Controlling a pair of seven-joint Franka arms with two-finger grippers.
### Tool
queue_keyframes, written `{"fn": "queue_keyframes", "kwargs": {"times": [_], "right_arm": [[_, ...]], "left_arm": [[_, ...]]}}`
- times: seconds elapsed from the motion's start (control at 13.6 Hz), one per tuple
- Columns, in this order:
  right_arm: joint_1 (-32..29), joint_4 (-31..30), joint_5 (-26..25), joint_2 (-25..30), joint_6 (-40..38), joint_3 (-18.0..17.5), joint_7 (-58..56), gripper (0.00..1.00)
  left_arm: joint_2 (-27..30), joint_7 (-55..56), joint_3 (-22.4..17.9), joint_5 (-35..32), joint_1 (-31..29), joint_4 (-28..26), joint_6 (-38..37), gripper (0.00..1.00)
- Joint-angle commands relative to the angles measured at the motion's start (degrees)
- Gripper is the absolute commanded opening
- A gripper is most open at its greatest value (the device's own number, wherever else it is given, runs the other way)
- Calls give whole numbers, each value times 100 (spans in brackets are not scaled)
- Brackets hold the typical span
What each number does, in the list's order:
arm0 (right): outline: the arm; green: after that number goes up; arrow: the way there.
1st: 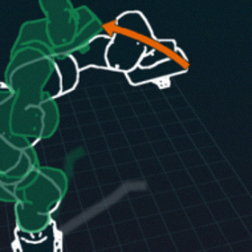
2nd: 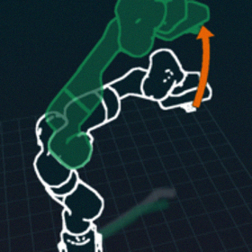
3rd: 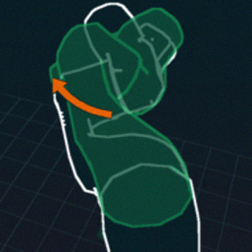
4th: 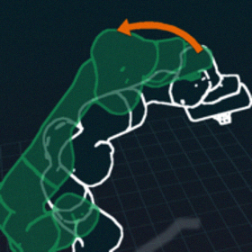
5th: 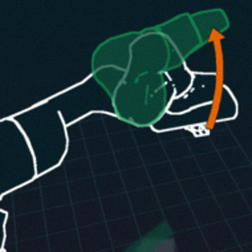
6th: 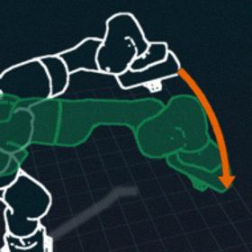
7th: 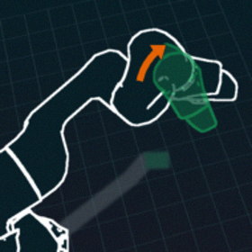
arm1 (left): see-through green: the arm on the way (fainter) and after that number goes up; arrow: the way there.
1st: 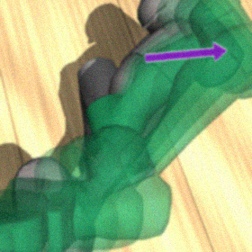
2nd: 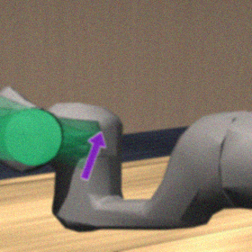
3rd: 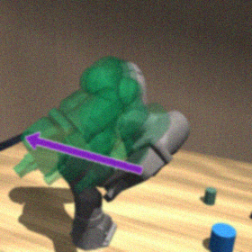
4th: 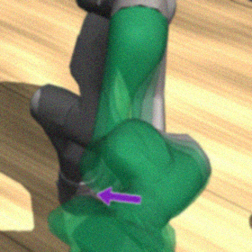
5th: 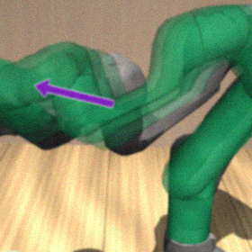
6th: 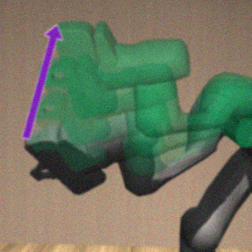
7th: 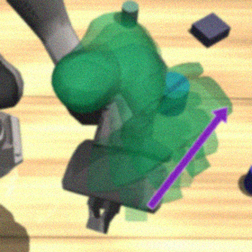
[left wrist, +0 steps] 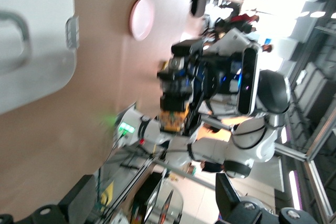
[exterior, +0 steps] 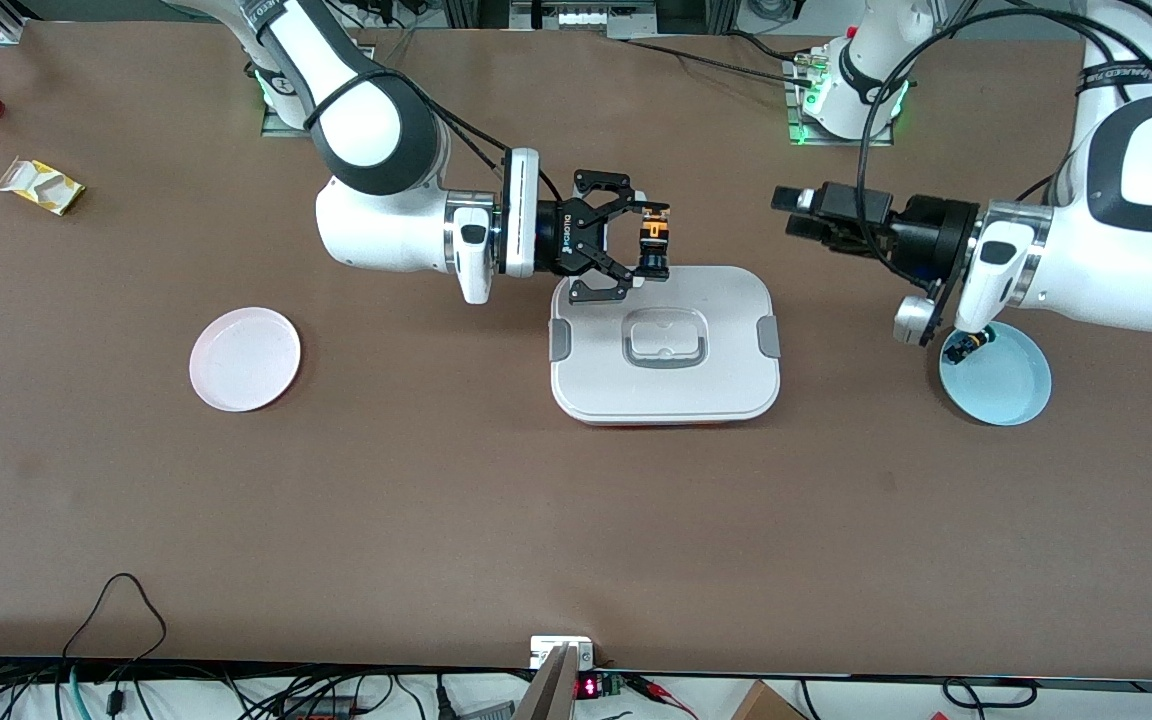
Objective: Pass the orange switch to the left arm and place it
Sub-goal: 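Reach the left gripper toward the orange switch held by the right gripper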
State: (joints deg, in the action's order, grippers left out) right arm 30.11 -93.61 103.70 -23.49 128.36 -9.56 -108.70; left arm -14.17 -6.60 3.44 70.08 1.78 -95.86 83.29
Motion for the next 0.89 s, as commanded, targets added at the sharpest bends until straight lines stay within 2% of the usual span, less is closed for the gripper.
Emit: {"fn": "queue_keyframes", "kwargs": {"times": [0.0,0.22,0.52,0.66,0.81], "right_arm": [[109,229,282,-50,216,33,-90,2],[126,238,283,-50,224,42,-90,2],[170,229,283,-50,216,42,-90,2],[170,237,283,-50,216,42,-99,2],[162,229,283,-50,216,51,-125,2]], "left_arm": [[81,-980,113,707,32,-705,616,100],[72,-1493,481,1515,68,-1110,1012,96],[178,-1414,781,1588,68,-1111,1259,99],[317,-1414,1061,1596,50,-1181,1303,99],[441,-1414,1089,1605,50,-1356,1365,96]]}}
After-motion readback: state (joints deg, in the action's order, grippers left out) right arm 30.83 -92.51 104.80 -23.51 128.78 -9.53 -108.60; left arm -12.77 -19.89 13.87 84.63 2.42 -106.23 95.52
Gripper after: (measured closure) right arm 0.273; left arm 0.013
